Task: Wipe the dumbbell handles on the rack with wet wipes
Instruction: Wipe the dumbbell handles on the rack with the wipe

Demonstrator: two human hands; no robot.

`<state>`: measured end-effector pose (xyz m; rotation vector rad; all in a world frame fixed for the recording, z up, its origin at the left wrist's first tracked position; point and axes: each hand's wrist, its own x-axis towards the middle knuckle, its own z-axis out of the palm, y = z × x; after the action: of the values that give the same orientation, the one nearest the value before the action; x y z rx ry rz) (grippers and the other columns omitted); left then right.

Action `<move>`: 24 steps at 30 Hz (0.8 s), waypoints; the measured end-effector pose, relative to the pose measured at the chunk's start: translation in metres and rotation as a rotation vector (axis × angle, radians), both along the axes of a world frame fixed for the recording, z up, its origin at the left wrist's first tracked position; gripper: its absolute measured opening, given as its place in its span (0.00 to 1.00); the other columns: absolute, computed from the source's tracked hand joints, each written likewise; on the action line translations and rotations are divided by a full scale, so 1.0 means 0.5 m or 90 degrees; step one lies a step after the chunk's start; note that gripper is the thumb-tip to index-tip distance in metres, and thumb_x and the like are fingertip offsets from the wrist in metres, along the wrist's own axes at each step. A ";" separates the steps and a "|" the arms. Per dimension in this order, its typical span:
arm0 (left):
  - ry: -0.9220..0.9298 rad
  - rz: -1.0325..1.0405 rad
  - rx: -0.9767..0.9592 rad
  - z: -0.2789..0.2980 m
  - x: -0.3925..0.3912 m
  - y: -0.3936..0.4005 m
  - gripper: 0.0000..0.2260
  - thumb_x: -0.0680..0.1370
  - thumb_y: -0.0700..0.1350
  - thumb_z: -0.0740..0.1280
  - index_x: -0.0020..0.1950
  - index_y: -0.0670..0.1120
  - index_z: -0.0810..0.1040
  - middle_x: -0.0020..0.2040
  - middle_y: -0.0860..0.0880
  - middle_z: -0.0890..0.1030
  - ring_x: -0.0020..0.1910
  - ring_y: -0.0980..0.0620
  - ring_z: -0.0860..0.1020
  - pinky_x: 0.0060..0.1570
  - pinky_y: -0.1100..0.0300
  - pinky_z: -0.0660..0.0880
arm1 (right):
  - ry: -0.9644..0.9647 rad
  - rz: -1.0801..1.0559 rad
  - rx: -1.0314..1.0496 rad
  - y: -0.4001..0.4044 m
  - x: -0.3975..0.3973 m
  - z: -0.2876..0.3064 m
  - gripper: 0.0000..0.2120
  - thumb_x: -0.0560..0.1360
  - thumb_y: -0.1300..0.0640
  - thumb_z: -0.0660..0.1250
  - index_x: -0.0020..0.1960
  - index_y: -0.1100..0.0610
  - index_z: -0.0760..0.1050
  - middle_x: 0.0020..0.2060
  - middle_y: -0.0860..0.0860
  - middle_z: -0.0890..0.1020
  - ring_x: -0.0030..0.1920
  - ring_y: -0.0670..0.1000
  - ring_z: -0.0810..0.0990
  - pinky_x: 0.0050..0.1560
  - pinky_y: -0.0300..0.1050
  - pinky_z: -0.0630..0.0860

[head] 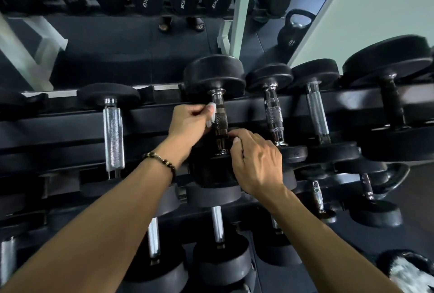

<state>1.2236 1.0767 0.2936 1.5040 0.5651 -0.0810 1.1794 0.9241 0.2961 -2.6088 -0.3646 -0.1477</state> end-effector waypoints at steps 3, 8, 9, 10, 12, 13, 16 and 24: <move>0.017 0.120 -0.061 0.014 0.034 -0.019 0.15 0.76 0.44 0.73 0.28 0.48 0.82 0.37 0.45 0.81 0.40 0.47 0.79 0.53 0.44 0.80 | -0.010 0.000 -0.004 -0.001 0.000 -0.005 0.18 0.79 0.51 0.51 0.50 0.55 0.79 0.39 0.48 0.83 0.40 0.53 0.80 0.42 0.49 0.73; 0.067 0.068 -0.077 0.006 0.006 -0.005 0.09 0.73 0.47 0.76 0.34 0.46 0.84 0.37 0.45 0.83 0.39 0.47 0.81 0.50 0.49 0.80 | -0.020 0.018 -0.020 -0.005 0.002 -0.013 0.19 0.79 0.47 0.52 0.48 0.55 0.79 0.39 0.48 0.82 0.41 0.53 0.80 0.43 0.52 0.74; 0.082 0.022 -0.069 0.002 -0.015 0.001 0.09 0.73 0.47 0.75 0.34 0.46 0.85 0.37 0.44 0.84 0.39 0.46 0.81 0.48 0.50 0.80 | -0.020 0.018 -0.026 -0.006 0.002 -0.014 0.20 0.79 0.47 0.52 0.49 0.55 0.79 0.40 0.48 0.82 0.42 0.54 0.80 0.44 0.52 0.75; 0.089 -0.020 -0.065 -0.001 -0.035 0.006 0.10 0.74 0.46 0.75 0.34 0.44 0.84 0.35 0.44 0.83 0.37 0.46 0.81 0.47 0.51 0.80 | -0.016 0.019 -0.033 -0.006 0.001 -0.014 0.20 0.80 0.46 0.52 0.50 0.55 0.79 0.41 0.48 0.82 0.43 0.54 0.80 0.44 0.52 0.74; 0.070 -0.020 -0.077 0.001 -0.041 0.001 0.11 0.75 0.43 0.74 0.33 0.44 0.83 0.32 0.46 0.81 0.34 0.48 0.79 0.47 0.52 0.79 | -0.006 0.029 -0.041 -0.008 -0.007 -0.012 0.21 0.80 0.45 0.52 0.52 0.56 0.79 0.44 0.50 0.83 0.45 0.55 0.79 0.48 0.52 0.73; 0.058 0.029 -0.095 0.007 -0.027 -0.007 0.11 0.74 0.42 0.74 0.31 0.45 0.83 0.31 0.46 0.80 0.35 0.49 0.79 0.50 0.51 0.79 | -0.006 0.039 -0.046 -0.010 -0.016 -0.011 0.21 0.80 0.44 0.52 0.54 0.56 0.78 0.46 0.50 0.83 0.47 0.55 0.79 0.51 0.53 0.72; 0.039 0.195 -0.161 0.012 0.042 -0.024 0.14 0.73 0.40 0.75 0.27 0.47 0.81 0.34 0.45 0.81 0.39 0.47 0.80 0.53 0.46 0.81 | 0.001 0.075 -0.073 -0.023 -0.045 -0.011 0.23 0.82 0.43 0.50 0.61 0.58 0.75 0.55 0.52 0.81 0.56 0.55 0.78 0.65 0.53 0.68; 0.120 -0.081 -0.177 -0.022 -0.022 0.023 0.11 0.79 0.41 0.68 0.56 0.34 0.80 0.48 0.38 0.81 0.41 0.47 0.81 0.44 0.58 0.80 | 0.040 0.101 -0.094 -0.033 -0.051 -0.009 0.30 0.82 0.39 0.43 0.69 0.58 0.69 0.63 0.53 0.76 0.66 0.53 0.73 0.75 0.52 0.57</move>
<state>1.2129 1.0881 0.2824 1.2666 0.5829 -0.3880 1.1539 0.9078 0.2915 -2.7085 -0.5780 0.0158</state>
